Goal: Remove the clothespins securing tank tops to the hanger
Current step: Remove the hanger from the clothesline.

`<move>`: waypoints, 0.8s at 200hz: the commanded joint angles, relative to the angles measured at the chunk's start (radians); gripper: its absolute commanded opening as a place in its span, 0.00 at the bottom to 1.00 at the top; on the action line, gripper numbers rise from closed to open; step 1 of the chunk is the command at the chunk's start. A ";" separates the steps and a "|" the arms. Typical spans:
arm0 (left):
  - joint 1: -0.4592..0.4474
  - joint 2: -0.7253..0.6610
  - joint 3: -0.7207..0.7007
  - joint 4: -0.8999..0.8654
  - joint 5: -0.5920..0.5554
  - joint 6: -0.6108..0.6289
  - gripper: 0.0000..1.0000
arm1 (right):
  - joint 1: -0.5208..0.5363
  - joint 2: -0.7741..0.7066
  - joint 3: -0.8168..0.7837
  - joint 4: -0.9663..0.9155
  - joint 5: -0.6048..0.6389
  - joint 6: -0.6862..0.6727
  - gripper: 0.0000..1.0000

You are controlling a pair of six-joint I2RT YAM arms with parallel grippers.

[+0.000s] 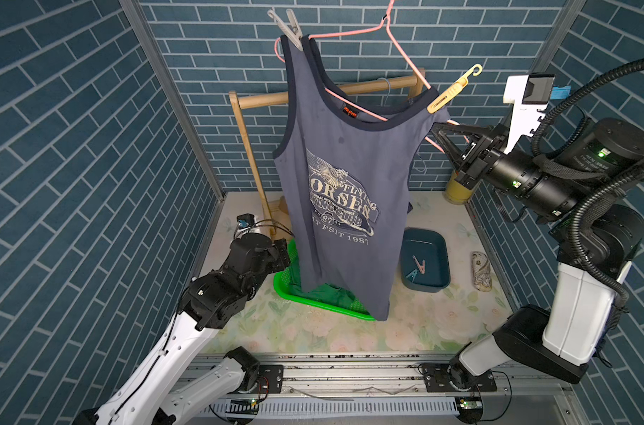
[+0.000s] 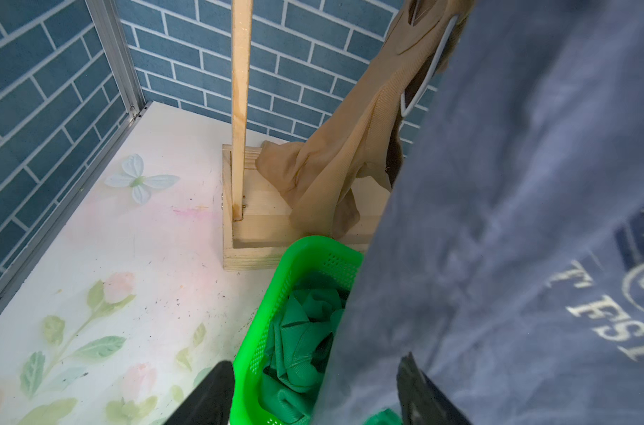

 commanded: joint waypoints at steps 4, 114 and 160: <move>0.010 -0.012 -0.003 -0.025 -0.030 0.016 0.72 | 0.003 -0.079 -0.101 0.111 0.000 0.008 0.00; 0.011 0.025 -0.013 -0.022 -0.003 -0.010 0.72 | 0.002 -0.496 -0.967 0.332 -0.073 0.012 0.00; 0.012 0.044 0.041 -0.042 -0.032 -0.001 0.72 | 0.002 -0.577 -1.227 0.395 -0.087 0.062 0.00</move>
